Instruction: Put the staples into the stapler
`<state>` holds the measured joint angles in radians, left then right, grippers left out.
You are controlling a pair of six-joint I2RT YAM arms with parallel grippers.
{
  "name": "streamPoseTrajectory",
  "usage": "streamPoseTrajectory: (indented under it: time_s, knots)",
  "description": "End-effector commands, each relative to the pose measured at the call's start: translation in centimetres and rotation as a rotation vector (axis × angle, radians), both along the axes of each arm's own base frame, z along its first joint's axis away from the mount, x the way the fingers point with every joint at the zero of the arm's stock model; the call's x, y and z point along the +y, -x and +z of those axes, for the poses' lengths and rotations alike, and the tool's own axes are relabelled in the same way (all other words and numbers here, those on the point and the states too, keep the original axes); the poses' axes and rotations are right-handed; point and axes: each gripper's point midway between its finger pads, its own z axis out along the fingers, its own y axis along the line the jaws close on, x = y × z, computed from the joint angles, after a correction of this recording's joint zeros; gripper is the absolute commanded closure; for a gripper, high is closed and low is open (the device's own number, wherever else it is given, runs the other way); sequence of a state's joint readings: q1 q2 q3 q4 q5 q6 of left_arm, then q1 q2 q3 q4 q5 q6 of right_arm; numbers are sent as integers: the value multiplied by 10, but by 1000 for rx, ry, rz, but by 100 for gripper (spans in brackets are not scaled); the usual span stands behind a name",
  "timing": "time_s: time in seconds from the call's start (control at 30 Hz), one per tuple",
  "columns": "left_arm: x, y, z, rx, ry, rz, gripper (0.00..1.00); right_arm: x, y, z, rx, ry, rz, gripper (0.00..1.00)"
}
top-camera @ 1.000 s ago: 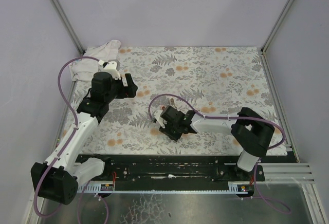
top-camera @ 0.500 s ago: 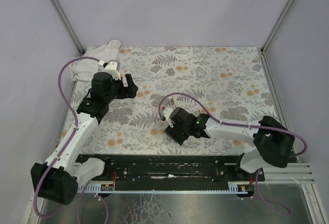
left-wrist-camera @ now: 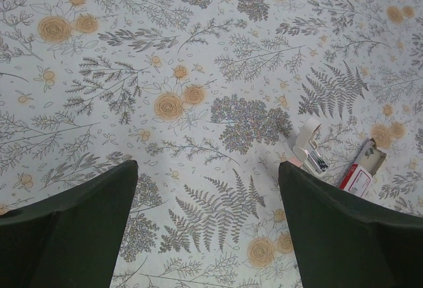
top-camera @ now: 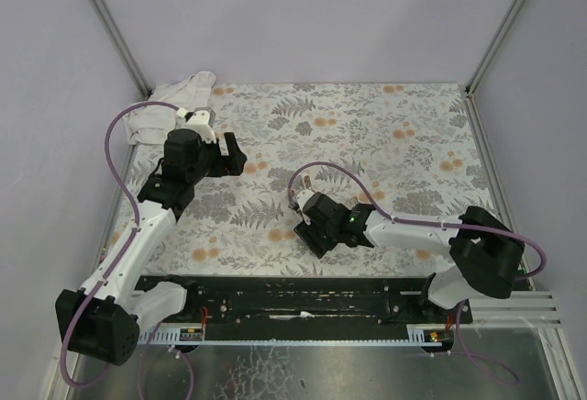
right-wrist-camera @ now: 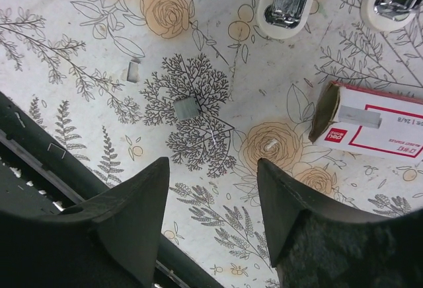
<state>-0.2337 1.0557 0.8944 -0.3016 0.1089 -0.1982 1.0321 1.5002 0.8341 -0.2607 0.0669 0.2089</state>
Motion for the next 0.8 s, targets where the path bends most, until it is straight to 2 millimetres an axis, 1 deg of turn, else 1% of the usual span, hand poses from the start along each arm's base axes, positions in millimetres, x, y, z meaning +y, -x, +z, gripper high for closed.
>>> streamPoseTrajectory:
  time_s: [0.0,0.3,0.4,0.5,0.6,0.77]
  knots:
    - [1,-3,3,-16,5,1,14,10,-1,-4,3,-26,-14,38]
    - [1,-3,1,-12,5,0,14,26,-1,-15,42,-74,-33,42]
    - [1,-3,1,-11,4,0,14,27,-2,-19,43,-65,-38,42]
    - [0,-4,1,-9,5,-2,14,23,-6,-21,27,-42,-55,43]
    - [0,-4,1,-9,5,-2,14,12,-13,-22,-11,4,-96,46]
    - [0,-4,-1,-5,4,-1,14,-4,-21,-23,-65,62,-129,47]
